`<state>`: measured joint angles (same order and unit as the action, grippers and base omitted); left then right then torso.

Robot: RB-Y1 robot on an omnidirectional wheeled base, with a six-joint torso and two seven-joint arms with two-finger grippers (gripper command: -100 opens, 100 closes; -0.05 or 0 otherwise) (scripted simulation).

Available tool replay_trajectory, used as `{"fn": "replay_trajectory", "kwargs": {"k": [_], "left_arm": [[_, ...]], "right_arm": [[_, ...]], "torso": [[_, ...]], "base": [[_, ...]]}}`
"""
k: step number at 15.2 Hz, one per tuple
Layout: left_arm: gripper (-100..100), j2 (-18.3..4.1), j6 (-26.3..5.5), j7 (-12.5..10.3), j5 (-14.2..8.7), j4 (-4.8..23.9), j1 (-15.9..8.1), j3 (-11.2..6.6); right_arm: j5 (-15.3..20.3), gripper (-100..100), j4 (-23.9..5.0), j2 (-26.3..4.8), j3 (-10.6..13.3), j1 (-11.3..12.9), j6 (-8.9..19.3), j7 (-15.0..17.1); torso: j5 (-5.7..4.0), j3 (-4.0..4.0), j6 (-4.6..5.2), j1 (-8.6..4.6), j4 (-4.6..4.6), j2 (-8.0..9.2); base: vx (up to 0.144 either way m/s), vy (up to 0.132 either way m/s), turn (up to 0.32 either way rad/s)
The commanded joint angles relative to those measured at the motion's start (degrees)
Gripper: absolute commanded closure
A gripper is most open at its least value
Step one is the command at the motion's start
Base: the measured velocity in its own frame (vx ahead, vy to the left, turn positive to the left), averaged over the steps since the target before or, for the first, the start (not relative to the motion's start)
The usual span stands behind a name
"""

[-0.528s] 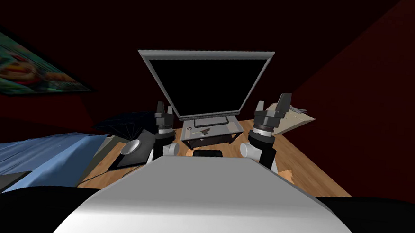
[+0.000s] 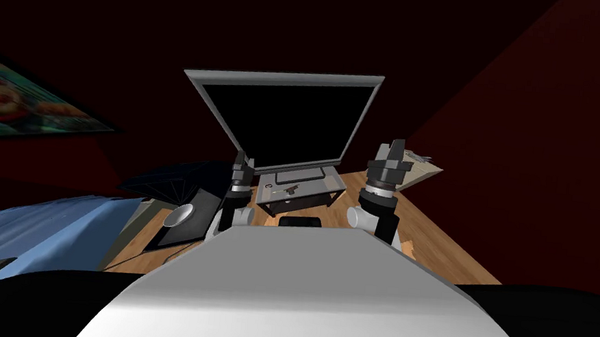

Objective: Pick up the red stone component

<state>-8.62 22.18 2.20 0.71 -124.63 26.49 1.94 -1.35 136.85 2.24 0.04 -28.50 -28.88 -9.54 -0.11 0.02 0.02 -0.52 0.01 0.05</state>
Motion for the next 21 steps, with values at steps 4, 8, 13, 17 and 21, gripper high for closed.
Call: {"fn": "replay_trajectory", "kwargs": {"k": [4, 8, 13, 17, 21], "left_arm": [[-100, -3.2, -5.2, -2.0, -1.0, 4.4, -2.3, -2.23], [-100, -4.8, -9.0, -3.5, -1.7, 7.8, -4.0, -3.83], [-100, -6.8, -15.4, -5.9, -2.9, 13.0, -6.8, -6.59], [-100, -7.9, -20.1, -7.6, -3.7, 17.1, -8.8, -8.61], [-100, -8.3, -22.7, -8.5, -4.2, 19.9, -9.8, -9.67]], "right_arm": [[0.0, 0, 0.0, 0.0, 0.0, 0.0, 0.0, 0.0], [0.0, 0, 0.0, 0.0, 0.0, 0.0, 0.0, 0.0], [0.0, 0, 0.0, 0.0, 0.0, 0.0, 0.0, 0.0], [0.0, 0, 0.0, 0.0, 0.0, 0.0, 0.0, 0.0], [0.0, 0, 0.0, 0.0, 0.0, 0.0, 0.0, 0.0]], "torso": [[0.01, 0.00, -0.01, 0.05, 0.00, 0.00], [-0.02, 0.03, 0.00, -0.10, 0.01, 0.05], [-0.02, -0.03, -0.01, -0.04, -0.01, -0.06], [-0.02, 0.00, -0.01, -0.06, 0.00, 0.00], [-0.03, -0.06, 0.00, -0.12, -0.02, -0.11]], "base": [[-0.013, -0.114, -0.055], [-0.018, -0.143, -0.084], [0.004, -0.149, -0.075], [-0.004, -0.139, -0.072], [0.022, -0.138, -0.063]]}}
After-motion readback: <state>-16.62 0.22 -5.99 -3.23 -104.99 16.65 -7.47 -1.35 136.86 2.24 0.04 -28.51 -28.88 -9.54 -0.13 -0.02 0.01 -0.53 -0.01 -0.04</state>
